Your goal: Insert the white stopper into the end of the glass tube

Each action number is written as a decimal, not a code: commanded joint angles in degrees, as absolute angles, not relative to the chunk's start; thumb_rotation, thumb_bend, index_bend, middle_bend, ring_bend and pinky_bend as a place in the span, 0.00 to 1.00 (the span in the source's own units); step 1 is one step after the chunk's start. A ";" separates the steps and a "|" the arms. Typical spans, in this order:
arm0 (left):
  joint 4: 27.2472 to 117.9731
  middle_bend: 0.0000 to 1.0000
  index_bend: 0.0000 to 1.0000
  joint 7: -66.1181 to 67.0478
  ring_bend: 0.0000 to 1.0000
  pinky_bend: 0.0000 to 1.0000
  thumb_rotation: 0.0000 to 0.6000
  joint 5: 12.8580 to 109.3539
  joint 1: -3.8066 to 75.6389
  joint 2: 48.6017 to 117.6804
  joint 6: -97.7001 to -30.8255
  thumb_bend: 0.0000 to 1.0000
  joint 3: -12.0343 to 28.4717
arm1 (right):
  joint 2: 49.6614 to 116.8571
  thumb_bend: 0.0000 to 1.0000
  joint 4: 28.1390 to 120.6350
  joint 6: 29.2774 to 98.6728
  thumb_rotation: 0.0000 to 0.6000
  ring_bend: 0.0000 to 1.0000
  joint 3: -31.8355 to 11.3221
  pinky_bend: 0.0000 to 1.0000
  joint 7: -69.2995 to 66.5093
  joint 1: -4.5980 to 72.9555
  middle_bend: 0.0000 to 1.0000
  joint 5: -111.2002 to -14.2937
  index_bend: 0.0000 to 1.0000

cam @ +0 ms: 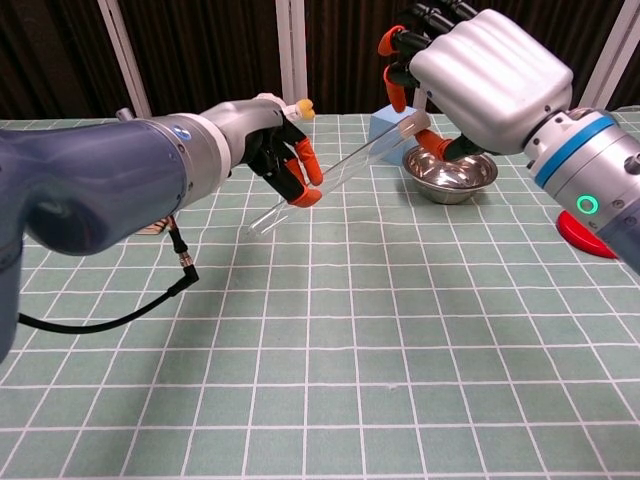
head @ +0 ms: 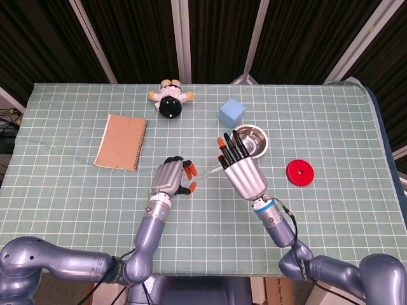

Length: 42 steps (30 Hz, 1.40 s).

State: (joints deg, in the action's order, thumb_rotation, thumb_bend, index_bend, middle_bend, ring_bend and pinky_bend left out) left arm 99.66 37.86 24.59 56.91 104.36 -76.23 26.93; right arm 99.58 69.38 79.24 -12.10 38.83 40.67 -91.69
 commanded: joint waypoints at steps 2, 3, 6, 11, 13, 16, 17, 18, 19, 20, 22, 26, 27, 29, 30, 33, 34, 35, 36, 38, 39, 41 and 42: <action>99.11 0.53 0.55 37.02 0.17 0.13 1.00 27.57 56.51 104.23 -76.64 0.68 25.71 | 99.16 0.40 70.00 79.12 1.00 0.01 -12.10 0.01 39.16 40.29 0.03 -91.22 0.06; 98.95 0.53 0.55 36.70 0.17 0.14 1.00 28.53 56.33 104.22 -76.71 0.68 25.28 | 99.04 0.40 70.23 79.16 1.00 0.00 -12.06 0.00 39.28 40.15 0.02 -91.13 0.04; 98.88 0.53 0.55 35.73 0.17 0.14 1.00 30.15 55.72 104.16 -76.81 0.68 24.62 | 98.60 0.40 70.99 79.31 1.00 0.00 -11.96 0.00 39.78 39.74 0.01 -90.95 0.01; 99.07 0.53 0.55 35.51 0.17 0.14 1.00 31.71 54.83 103.38 -76.84 0.68 23.58 | 97.86 0.41 72.30 79.50 1.00 0.00 -12.08 0.00 40.38 39.02 0.00 -90.26 0.00; 99.22 0.53 0.55 35.36 0.17 0.14 1.00 32.47 54.32 102.93 -76.80 0.68 22.93 | 97.49 0.41 72.77 79.58 1.00 0.00 -12.12 0.00 40.58 38.67 0.00 -89.94 0.00; 99.50 0.54 0.55 35.15 0.17 0.14 1.00 33.29 53.51 102.19 -76.65 0.68 21.96 | 97.00 0.40 73.36 79.65 1.00 0.00 -12.14 0.00 40.97 38.24 0.00 -89.54 0.00; 99.63 0.54 0.55 35.03 0.17 0.14 1.00 33.69 53.16 101.86 -76.55 0.68 21.53 | 96.81 0.40 73.57 79.72 1.00 0.00 -12.13 0.00 41.07 38.03 0.00 -89.37 0.00; 99.68 0.54 0.55 34.93 0.17 0.14 1.00 34.15 52.83 101.54 -76.43 0.68 21.04 | 96.65 0.40 73.77 79.76 1.00 0.00 -12.13 0.00 41.15 37.85 0.00 -89.23 0.00; 99.70 0.54 0.55 34.92 0.17 0.14 1.00 34.78 52.46 101.11 -76.27 0.68 20.31 | 96.46 0.40 73.97 79.83 1.00 0.00 -12.12 0.00 41.22 37.63 0.00 -89.04 0.00; 99.67 0.54 0.55 34.88 0.17 0.14 1.00 35.53 52.12 100.71 -76.08 0.68 19.58 | 96.28 0.41 74.20 79.91 1.00 0.00 -12.12 0.00 41.28 37.44 0.00 -88.92 0.00; 99.47 0.54 0.55 34.90 0.17 0.14 1.00 37.07 51.34 99.92 -75.77 0.68 17.83 | 95.90 0.41 74.67 80.09 1.00 0.00 -12.19 0.00 41.38 37.13 0.00 -88.70 0.00; 98.86 0.54 0.55 34.97 0.17 0.14 1.00 39.83 49.88 98.57 -74.89 0.68 14.41 | 95.28 0.40 75.99 80.40 1.00 0.00 -12.75 0.00 41.50 36.74 0.00 -88.07 0.00; 98.58 0.54 0.55 35.10 0.17 0.14 1.00 40.50 49.54 98.25 -74.62 0.68 13.50 | 95.09 0.40 76.36 80.44 1.00 0.00 -12.89 0.00 41.62 36.68 0.00 -87.95 0.00; 97.92 0.54 0.55 35.27 0.17 0.14 1.00 42.01 48.93 97.70 -74.09 0.68 11.81 | 94.65 0.40 77.16 80.59 1.00 0.00 -13.14 0.00 41.77 36.56 0.00 -87.83 0.00; 97.44 0.54 0.55 35.36 0.17 0.14 1.00 42.73 48.63 97.48 -73.76 0.68 10.94 | 94.45 0.40 77.53 80.63 1.00 0.00 -13.24 0.00 41.87 36.52 0.00 -87.78 0.00; 96.43 0.54 0.55 35.33 0.17 0.14 1.00 43.67 47.92 97.17 -72.92 0.68 9.41 | 93.93 0.40 78.46 80.71 1.00 0.00 -13.40 0.00 42.19 36.38 0.00 -87.67 0.00; 95.86 0.54 0.55 35.52 0.17 0.14 1.00 44.18 47.73 97.09 -72.58 0.68 8.78 | 93.76 0.41 78.82 80.69 1.00 0.00 -13.42 0.00 42.29 36.30 0.00 -87.58 0.00; 95.28 0.54 0.55 35.65 0.17 0.14 1.00 44.75 47.58 97.04 -72.29 0.68 8.28 | 93.64 0.41 79.15 80.68 1.00 0.00 -13.41 0.00 42.39 36.21 0.00 -87.49 0.00; 94.59 0.54 0.55 35.93 0.17 0.14 1.00 45.34 47.45 96.99 -71.94 0.68 7.64 | 93.55 0.41 79.42 80.67 1.00 0.00 -13.40 0.00 42.49 36.12 0.00 -87.39 0.00; 93.54 0.53 0.55 36.17 0.17 0.14 1.00 46.20 47.13 96.95 -71.31 0.68 6.77 | 93.41 0.40 79.87 80.65 1.00 0.00 -13.34 0.00 42.66 35.95 0.00 -87.23 0.00; 93.17 0.53 0.55 36.26 0.17 0.14 1.00 46.43 46.97 96.91 -70.96 0.68 6.47 | 93.34 0.40 80.06 80.62 1.00 0.00 -13.29 0.00 42.71 35.87 0.00 -87.17 0.00; 92.53 0.53 0.55 36.74 0.17 0.14 1.00 46.68 46.73 96.77 -70.30 0.68 5.92 | 93.20 0.40 80.35 80.59 1.00 0.00 -13.16 0.00 42.77 35.72 0.00 -87.11 0.00; 92.25 0.53 0.55 36.95 0.17 0.14 1.00 46.82 46.62 96.71 -69.99 0.68 5.68 | 93.12 0.40 80.45 80.58 1.00 0.00 -13.12 0.00 42.76 35.66 0.00 -87.11 0.00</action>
